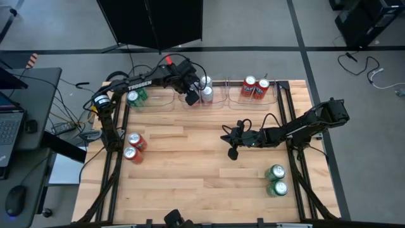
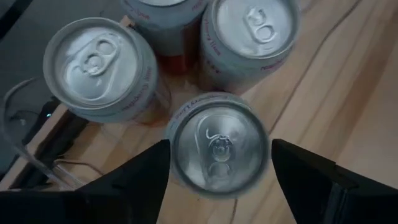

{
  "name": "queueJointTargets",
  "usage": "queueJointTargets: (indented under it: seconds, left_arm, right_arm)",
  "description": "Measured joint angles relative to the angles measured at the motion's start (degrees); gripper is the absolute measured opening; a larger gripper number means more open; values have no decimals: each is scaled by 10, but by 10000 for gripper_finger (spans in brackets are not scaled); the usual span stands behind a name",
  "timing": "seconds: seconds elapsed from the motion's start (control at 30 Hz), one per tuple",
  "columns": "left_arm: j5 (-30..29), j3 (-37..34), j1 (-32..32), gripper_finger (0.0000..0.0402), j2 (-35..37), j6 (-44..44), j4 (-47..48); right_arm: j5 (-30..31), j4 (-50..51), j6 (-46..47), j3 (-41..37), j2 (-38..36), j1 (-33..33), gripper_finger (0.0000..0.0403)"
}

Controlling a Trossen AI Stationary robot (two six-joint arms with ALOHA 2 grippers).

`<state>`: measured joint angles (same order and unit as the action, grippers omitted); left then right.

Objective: Sort soda cans
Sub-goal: Put the pink-white soda can into the top center transparent bin, then put the red soda can into the top right transparent bin

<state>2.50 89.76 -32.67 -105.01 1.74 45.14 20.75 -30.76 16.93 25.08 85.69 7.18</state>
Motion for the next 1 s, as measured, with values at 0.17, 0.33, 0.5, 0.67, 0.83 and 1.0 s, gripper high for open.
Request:
queueJointTargets:
  seconds: [0.17, 0.33, 0.5, 0.67, 0.83, 1.0]
  left_arm:
    - [5, 0, 0, 281, 0, -1, 0]
    - [6, 0, 0, 281, 0, -2, 1]
    - [2, 27, 0, 282, 0, -36, 37]
    - [-17, 88, 5, 263, 0, -59, 111]
    - [-46, 103, 22, 193, 27, -74, 119]
    - [-56, 61, 46, 85, 79, -87, 73]
  right_arm:
    - [0, 0, 0, 0, 0, 0, 0]
    - [0, 0, 0, 0, 0, 0, 0]
    - [0, 0, 0, 0, 0, 0, 0]
    - [0, 0, 0, 0, 0, 0, 0]
    - [0, 1, 3, 0, 0, 3, 0]
    - [1, 4, 7, 0, 0, 21, 0]
